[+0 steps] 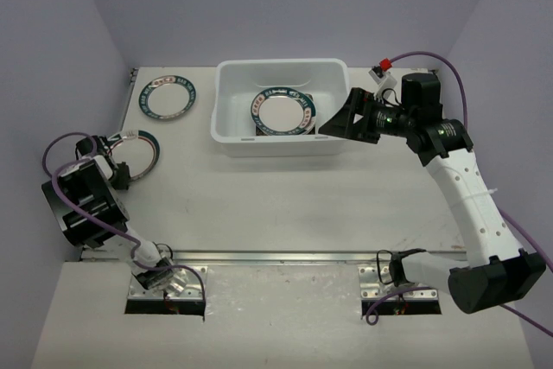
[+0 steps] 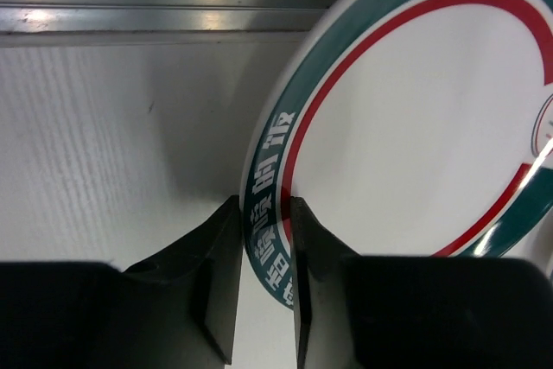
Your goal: Place the plates into the plastic bin on the countertop
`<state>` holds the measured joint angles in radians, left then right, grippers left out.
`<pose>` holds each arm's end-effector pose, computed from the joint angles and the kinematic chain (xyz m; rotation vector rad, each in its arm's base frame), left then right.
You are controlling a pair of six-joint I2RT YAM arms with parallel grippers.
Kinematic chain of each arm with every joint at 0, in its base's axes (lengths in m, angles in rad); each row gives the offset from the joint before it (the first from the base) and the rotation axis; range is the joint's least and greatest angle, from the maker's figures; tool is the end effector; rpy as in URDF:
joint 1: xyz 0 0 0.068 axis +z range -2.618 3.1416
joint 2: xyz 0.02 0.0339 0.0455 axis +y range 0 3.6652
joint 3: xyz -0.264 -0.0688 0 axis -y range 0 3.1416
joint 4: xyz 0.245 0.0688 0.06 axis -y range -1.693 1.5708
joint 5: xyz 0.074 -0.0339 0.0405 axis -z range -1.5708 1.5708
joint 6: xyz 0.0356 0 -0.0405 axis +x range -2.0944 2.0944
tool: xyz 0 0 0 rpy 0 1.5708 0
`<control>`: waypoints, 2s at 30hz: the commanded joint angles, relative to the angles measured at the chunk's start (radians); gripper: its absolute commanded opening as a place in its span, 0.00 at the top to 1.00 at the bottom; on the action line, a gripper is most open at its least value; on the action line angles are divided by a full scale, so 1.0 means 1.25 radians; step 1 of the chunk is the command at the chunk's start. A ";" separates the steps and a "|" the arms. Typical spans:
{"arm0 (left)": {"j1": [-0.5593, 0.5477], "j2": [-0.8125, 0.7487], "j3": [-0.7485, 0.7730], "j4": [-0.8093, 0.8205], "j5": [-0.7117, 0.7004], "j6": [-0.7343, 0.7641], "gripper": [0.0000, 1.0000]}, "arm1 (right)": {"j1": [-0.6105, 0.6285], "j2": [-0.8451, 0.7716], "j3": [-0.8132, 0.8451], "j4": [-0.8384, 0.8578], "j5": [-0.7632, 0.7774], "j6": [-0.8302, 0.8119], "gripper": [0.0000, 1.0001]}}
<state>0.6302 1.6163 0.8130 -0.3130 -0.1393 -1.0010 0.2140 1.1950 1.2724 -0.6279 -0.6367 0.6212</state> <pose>0.2340 0.1768 0.1444 -1.9731 1.7982 0.0692 0.2400 0.0738 0.3842 0.0472 2.2222 1.1545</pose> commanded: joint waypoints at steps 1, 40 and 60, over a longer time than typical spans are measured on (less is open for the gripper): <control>0.006 0.024 0.017 -0.026 -0.006 0.014 0.84 | 0.006 0.001 0.035 0.025 0.006 -0.002 0.01; -0.497 -0.015 0.599 0.035 0.489 0.257 1.00 | -0.010 0.069 0.149 -0.004 0.076 0.032 0.01; -0.634 0.362 0.855 -0.208 0.389 0.399 1.00 | -0.030 -0.012 0.095 -0.041 0.103 -0.015 0.01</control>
<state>-0.1482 2.0524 1.8278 -0.6340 0.3113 -0.5185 0.1791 1.1995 1.3991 -0.6919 -0.5087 0.6272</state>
